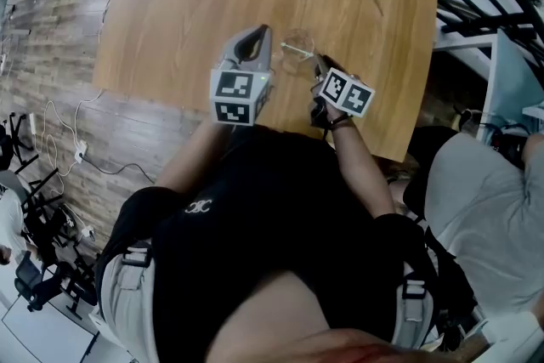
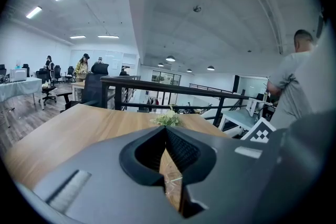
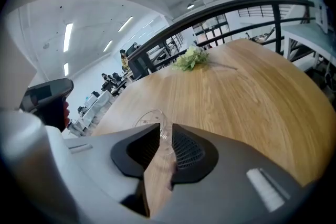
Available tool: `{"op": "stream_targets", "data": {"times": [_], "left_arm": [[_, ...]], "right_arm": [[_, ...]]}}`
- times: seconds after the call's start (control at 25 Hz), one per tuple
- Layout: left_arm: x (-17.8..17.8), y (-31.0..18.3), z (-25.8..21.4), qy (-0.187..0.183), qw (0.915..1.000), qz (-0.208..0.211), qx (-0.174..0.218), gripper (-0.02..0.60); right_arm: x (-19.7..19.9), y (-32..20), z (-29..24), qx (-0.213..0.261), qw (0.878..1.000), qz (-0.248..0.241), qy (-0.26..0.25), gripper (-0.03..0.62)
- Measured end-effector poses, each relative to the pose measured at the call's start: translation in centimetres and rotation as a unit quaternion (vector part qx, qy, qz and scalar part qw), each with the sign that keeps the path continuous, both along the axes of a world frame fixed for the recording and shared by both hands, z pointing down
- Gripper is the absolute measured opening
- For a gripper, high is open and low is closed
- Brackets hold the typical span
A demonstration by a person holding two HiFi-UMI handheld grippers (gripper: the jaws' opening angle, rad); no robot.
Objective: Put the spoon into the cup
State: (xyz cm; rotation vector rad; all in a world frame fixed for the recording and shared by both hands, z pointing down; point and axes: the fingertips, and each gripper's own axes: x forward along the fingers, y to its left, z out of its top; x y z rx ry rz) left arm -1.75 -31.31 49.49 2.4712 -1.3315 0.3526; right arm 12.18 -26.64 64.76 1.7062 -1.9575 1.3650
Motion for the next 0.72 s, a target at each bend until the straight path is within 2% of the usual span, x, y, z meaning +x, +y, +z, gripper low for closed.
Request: {"op": "stream_targets", "data": {"times": [0.2, 0.32, 0.72], "left_arm": [[0.5, -0.3, -0.3, 0.002, 1.0000, 0.004, 0.001, 0.011], [0.7, -0.3, -0.4, 0.003, 1.0000, 0.007, 0.001, 0.011], [1.4, 0.1, -1.1, 0.006, 0.9998, 0.017, 0.007, 0.011]], "right_arm": [[1.6, -0.4, -2.7, 0.076, 0.995, 0.011, 0.066, 0.015], [1.7, -0.6, -4.0, 0.103, 0.990, 0.010, 0.101, 0.006], [1.2, -1.7, -10.3, 0.212, 0.967, 0.007, 0.142, 0.006]]}}
